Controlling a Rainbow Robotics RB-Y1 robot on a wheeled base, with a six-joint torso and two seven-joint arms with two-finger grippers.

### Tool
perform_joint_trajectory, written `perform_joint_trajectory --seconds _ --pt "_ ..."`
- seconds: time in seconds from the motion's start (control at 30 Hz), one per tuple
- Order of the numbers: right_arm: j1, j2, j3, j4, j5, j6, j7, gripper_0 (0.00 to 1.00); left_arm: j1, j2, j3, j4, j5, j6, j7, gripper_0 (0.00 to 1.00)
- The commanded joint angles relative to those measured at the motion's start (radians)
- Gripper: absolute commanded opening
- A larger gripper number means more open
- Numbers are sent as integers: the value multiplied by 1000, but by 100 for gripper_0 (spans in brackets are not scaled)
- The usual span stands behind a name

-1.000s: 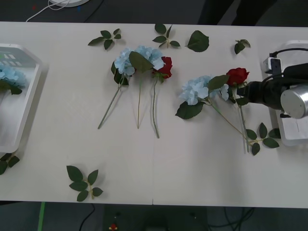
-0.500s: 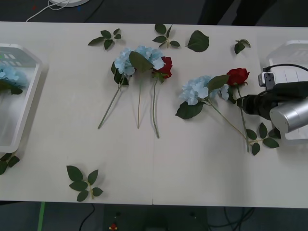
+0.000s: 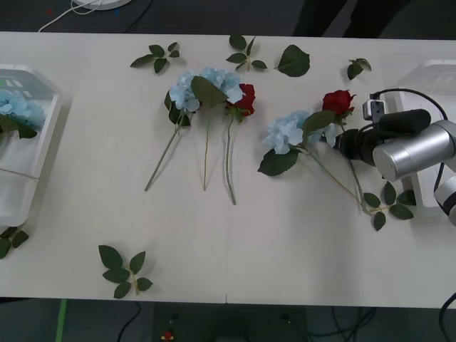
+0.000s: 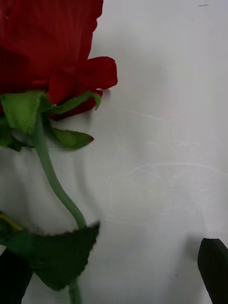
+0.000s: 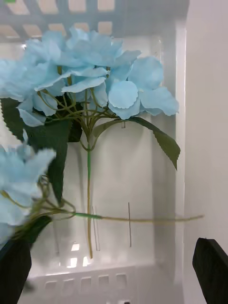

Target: Place the red flowers into the right box and the blue flowers into the left box. If a person shows an open palm, hand one flower to the person first, then continue sorting.

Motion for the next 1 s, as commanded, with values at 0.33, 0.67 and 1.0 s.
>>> perform_joint_trajectory --seconds 0.33,0.67,1.0 --pt "-16 -72 28 -160 -101 101 26 100 -244 94 18 19 -140 217 -40 99" --pt "-13 -59 48 -157 -34 101 29 100 -347 54 20 -159 -107 337 292 99" --pt "-61 -3 53 -35 11 56 35 100 -347 -64 20 -399 -279 278 707 99"
